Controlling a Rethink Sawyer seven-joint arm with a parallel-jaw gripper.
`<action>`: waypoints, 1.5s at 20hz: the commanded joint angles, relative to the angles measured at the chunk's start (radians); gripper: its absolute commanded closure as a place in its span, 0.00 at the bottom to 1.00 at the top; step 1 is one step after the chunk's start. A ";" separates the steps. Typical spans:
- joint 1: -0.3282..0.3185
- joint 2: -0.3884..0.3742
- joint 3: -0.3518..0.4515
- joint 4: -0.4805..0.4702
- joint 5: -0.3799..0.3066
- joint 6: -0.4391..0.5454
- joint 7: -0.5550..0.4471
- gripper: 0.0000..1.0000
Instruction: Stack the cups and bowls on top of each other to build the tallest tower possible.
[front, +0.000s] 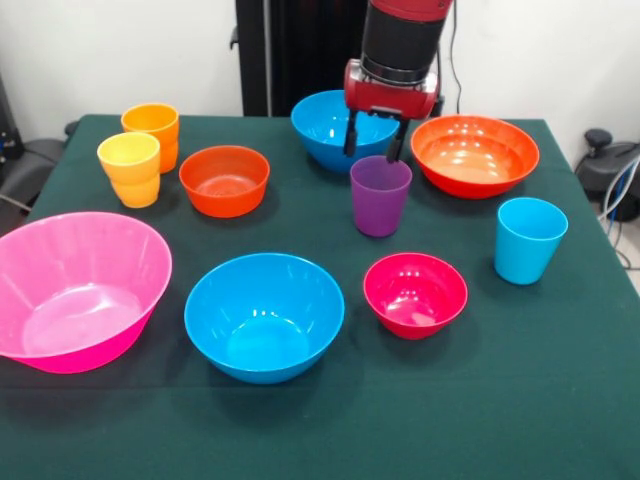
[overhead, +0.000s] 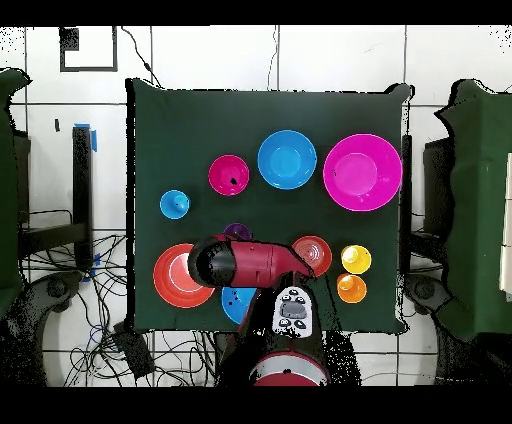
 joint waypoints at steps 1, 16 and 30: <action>-0.014 0.025 0.057 -0.082 0.040 0.048 0.136 0.00; 0.017 0.099 0.009 -0.058 0.069 0.034 0.196 0.00; 0.047 0.248 -0.004 -0.080 0.121 -0.029 0.213 0.00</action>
